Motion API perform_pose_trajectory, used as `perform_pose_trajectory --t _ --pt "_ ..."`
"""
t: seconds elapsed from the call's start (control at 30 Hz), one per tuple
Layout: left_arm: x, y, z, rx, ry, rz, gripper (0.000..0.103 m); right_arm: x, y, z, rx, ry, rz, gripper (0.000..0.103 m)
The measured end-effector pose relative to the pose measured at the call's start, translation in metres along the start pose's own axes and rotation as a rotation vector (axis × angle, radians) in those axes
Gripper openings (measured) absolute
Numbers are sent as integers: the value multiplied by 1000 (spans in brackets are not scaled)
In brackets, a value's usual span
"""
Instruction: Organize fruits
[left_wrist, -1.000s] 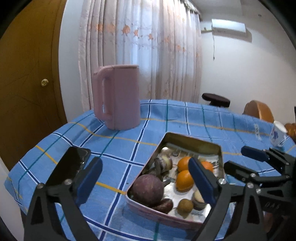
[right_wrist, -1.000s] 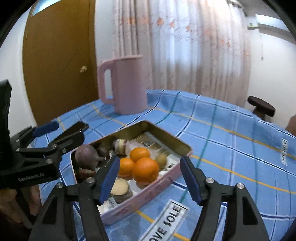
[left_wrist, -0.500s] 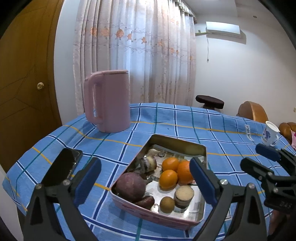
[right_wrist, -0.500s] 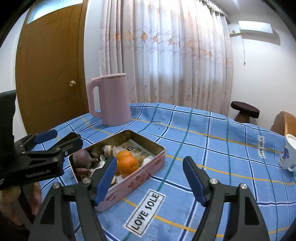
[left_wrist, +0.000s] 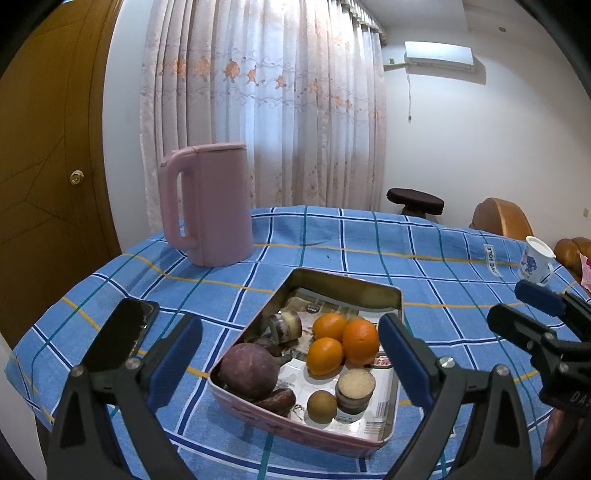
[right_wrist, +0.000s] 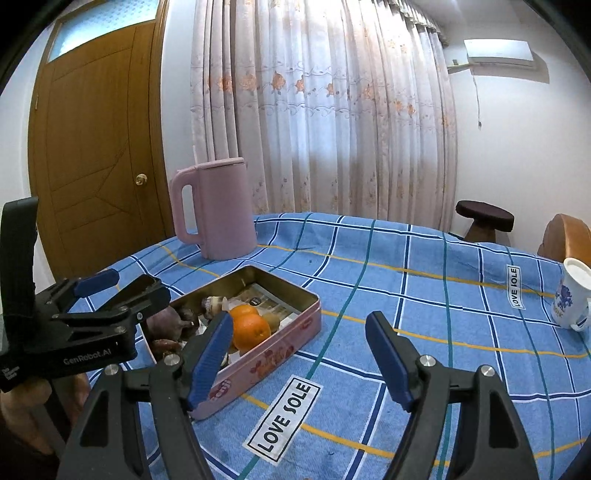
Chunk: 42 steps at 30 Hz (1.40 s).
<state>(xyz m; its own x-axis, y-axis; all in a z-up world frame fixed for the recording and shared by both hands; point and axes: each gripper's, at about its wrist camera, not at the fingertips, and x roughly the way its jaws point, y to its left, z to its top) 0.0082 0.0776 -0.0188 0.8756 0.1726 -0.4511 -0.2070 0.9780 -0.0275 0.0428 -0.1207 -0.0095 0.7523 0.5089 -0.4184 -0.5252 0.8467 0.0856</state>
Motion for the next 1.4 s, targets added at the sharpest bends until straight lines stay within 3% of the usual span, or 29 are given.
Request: perform_pose_trajectory --t 1.4 --pt "-11 -13 1 38 -20 -5 103 -14 -11 -1 18 -42 -15 76"
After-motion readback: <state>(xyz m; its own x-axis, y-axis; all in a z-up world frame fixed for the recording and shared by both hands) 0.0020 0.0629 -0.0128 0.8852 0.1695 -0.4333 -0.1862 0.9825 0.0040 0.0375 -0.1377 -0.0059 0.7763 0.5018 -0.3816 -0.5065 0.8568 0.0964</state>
